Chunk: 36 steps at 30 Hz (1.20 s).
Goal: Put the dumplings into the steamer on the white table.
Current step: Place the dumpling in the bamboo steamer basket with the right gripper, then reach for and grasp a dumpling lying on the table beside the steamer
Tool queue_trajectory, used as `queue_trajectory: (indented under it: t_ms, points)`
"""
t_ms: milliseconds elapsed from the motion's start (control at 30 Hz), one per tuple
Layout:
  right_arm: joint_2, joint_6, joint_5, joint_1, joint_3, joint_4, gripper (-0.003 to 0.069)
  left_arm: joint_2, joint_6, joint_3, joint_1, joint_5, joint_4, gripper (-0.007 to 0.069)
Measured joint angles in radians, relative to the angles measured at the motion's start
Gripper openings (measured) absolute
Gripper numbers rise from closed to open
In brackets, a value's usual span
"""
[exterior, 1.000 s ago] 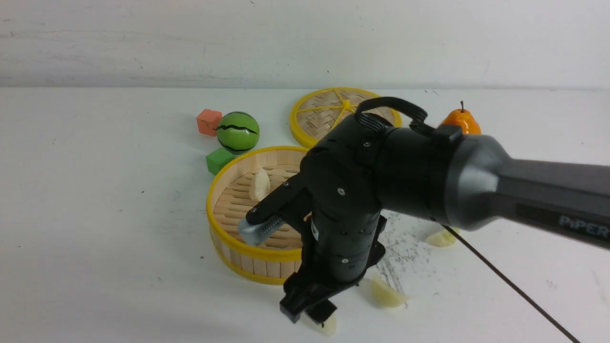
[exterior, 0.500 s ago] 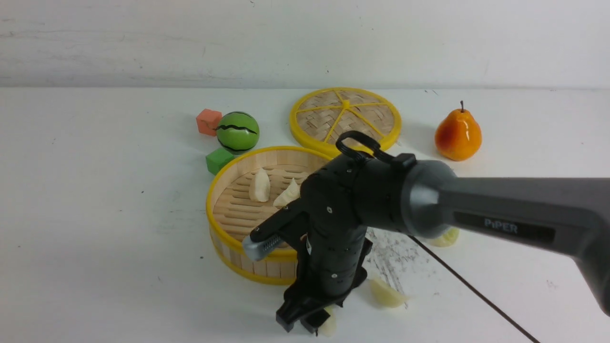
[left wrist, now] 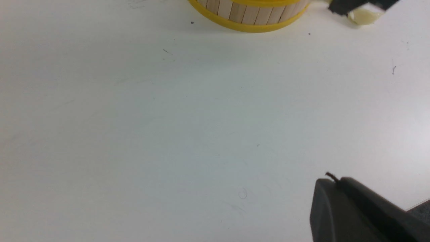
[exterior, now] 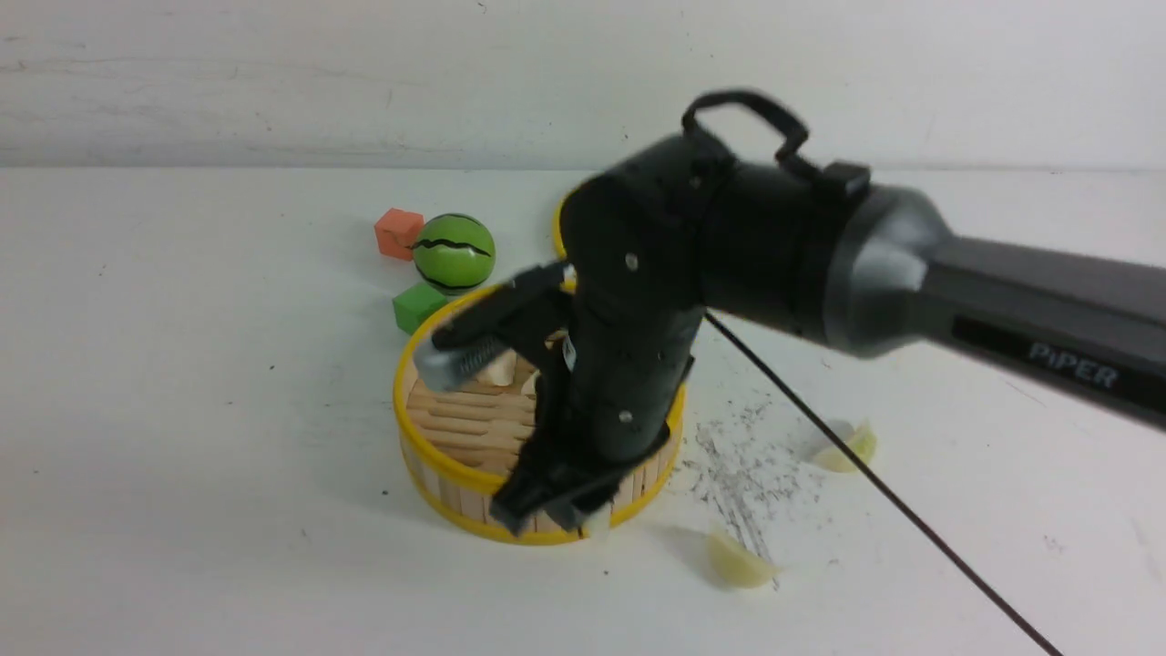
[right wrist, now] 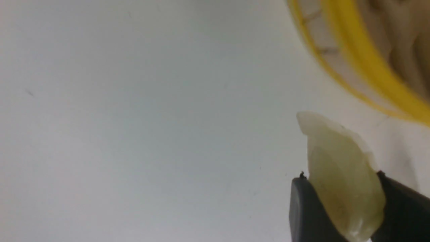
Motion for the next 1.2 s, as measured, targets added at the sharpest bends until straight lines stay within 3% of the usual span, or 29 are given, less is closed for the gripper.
queue_trajectory:
  t_ms: [367,700,833,900,1000,1200]
  points:
    - [0.252,0.225,0.006,-0.014,-0.363,-0.077,0.0240,0.000,0.000,0.000,-0.001,0.000,0.003,-0.0003]
    - [0.408,0.364,-0.020,-0.062,-0.452,-0.074,0.0245,0.000,0.000,0.000,-0.001,0.000,0.001,0.0003]
    - [0.410,0.368,-0.014,-0.064,-0.455,-0.065,0.0319,0.000,0.000,0.000,-0.001,0.000,0.001,0.0004]
    - [0.410,0.363,0.031,-0.065,-0.480,-0.048,0.0417,0.000,0.000,0.000,-0.001,0.000,0.001,0.0006]
    - [0.398,0.312,0.096,-0.067,-0.515,-0.044,0.0494,0.000,0.000,0.000,-0.001,0.000,0.001,0.0006]
    - [0.255,0.168,0.126,-0.061,-0.495,-0.033,0.0519,0.000,0.000,0.000,-0.001,0.000,0.001,0.0008]
